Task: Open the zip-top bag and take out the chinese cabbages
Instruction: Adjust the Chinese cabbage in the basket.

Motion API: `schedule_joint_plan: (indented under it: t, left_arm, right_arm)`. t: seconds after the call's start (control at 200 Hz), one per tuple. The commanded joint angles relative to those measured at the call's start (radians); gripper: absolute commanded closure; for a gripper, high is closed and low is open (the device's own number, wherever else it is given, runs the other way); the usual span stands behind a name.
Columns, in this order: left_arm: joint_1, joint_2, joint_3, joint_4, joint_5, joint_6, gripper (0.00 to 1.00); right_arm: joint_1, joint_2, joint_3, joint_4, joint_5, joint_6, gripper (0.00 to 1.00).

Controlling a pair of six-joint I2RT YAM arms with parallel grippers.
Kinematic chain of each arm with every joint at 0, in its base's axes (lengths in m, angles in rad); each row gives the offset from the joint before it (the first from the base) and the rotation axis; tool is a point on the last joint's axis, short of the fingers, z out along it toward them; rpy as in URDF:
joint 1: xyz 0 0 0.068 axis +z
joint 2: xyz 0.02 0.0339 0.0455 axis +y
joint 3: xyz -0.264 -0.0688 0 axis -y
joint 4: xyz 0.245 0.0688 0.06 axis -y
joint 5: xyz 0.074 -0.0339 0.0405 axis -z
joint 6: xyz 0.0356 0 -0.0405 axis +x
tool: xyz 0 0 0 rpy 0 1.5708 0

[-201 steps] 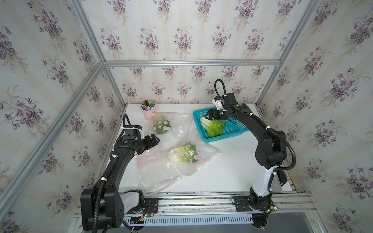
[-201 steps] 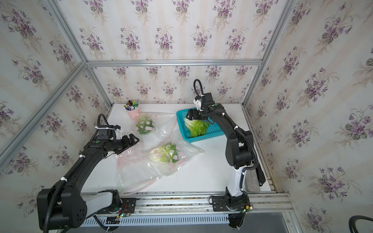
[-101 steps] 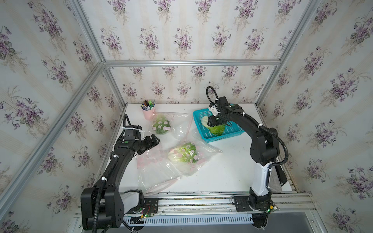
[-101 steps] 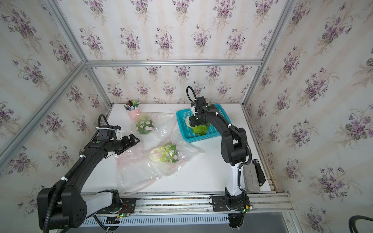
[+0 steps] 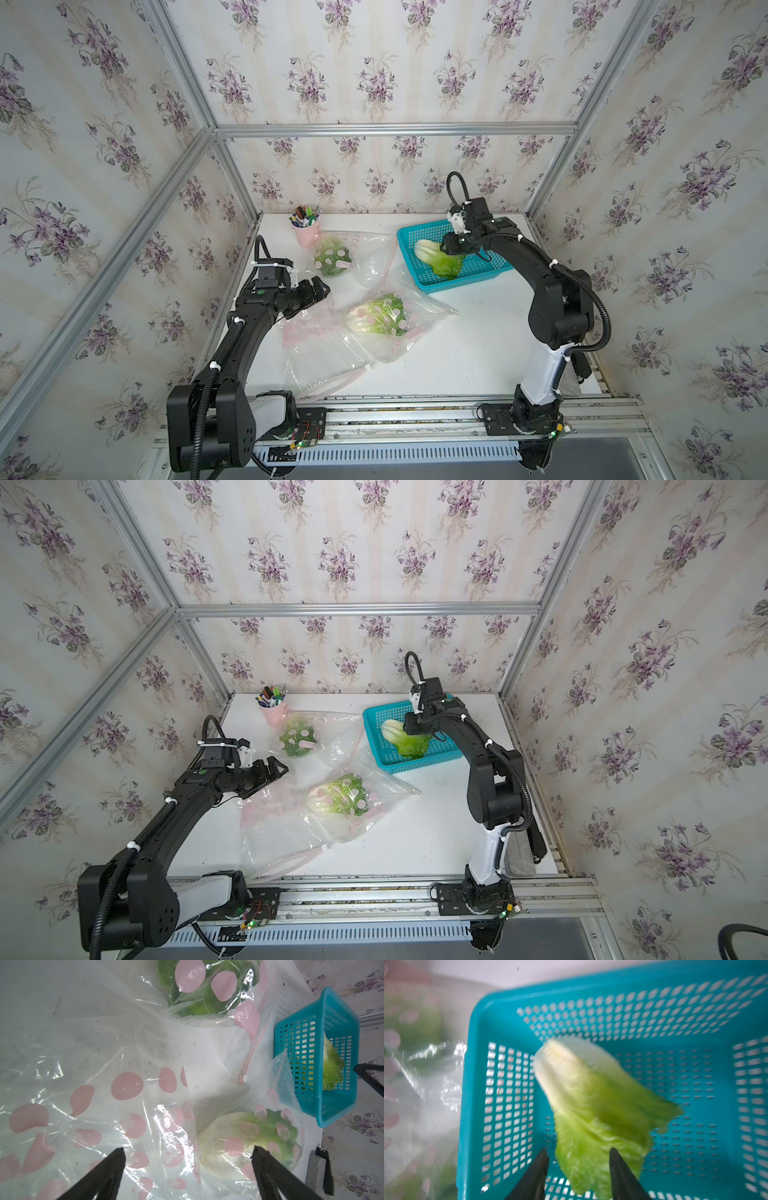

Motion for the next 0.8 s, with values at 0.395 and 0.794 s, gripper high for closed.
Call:
schedule_joint_plan:
  t: [0.395,0.794]
  left_arm:
    - [-0.025,0.015,-0.003,0.012,0.046,0.002,0.01]
    - [-0.065,0.06,0.014,0.012,0.033,0.009,0.01]
  right_arm:
    - [-0.078,0.365,0.298,-0.06,0.155,-0.016,0.63]
    - [-0.024,0.234,0.027,0.001,0.076,-0.062,0.68]
